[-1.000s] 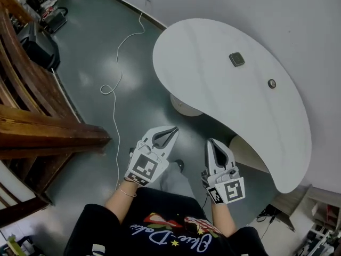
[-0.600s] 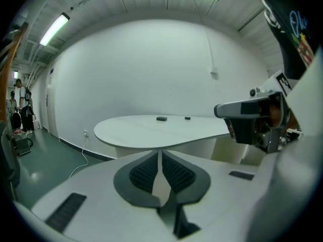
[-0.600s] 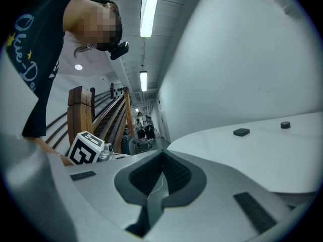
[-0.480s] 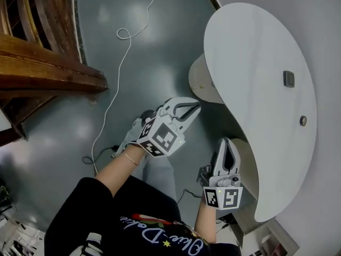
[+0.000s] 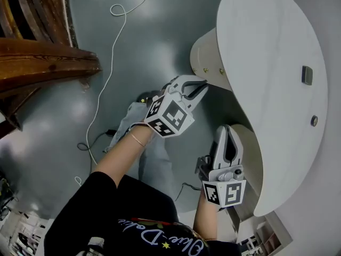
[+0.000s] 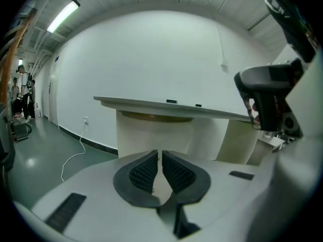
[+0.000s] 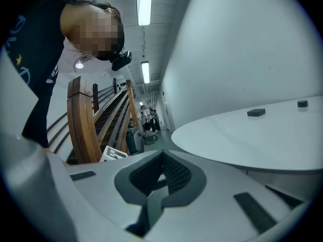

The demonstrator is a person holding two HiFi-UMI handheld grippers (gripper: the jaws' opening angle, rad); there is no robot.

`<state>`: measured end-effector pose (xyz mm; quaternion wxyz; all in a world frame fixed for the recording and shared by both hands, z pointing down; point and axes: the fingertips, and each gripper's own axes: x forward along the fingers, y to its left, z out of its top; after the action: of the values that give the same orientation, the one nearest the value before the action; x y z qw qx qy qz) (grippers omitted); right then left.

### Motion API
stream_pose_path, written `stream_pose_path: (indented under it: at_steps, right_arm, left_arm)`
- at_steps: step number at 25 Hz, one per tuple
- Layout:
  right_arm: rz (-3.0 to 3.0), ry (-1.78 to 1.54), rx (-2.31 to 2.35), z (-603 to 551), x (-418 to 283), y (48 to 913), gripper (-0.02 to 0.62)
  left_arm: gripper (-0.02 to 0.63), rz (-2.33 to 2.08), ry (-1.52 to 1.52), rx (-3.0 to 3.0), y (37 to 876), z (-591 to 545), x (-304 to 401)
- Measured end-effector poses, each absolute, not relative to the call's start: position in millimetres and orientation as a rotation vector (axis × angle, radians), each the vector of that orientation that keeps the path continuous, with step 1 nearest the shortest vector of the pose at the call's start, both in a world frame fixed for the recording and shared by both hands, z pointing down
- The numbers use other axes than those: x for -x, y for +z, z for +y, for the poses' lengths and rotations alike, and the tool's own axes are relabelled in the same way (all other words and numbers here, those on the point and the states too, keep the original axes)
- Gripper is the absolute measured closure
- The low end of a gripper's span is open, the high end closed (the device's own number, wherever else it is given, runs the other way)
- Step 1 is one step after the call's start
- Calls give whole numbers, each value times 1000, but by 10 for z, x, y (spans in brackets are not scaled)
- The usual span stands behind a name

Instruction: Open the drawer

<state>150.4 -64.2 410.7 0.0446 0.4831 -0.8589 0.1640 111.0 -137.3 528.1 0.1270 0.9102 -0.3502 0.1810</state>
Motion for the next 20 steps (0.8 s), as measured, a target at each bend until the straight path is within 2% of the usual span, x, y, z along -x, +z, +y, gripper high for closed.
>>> stream_pose_path:
  at_steps: [8,11,16,20]
  right_arm:
    - [-2576,536,-1490,-782,-1544,4384,598]
    - [-2553,534,-1507,-842,-1560,4477,598]
    - [-2550,536,-1528,-919,-1552,4511,598]
    - [-2547,552,-1553,-913,-1548,4505,598]
  left_arm:
    - [597,-990,559,-2647,5784,-1656,-1317]
    - [525,-962,570,-2630,5940,-1711,-1391]
    - [479,-925,604,-2620,6092,-1824,-1572]
    - [477,-924,620,-2613,6176,-1934,-1662]
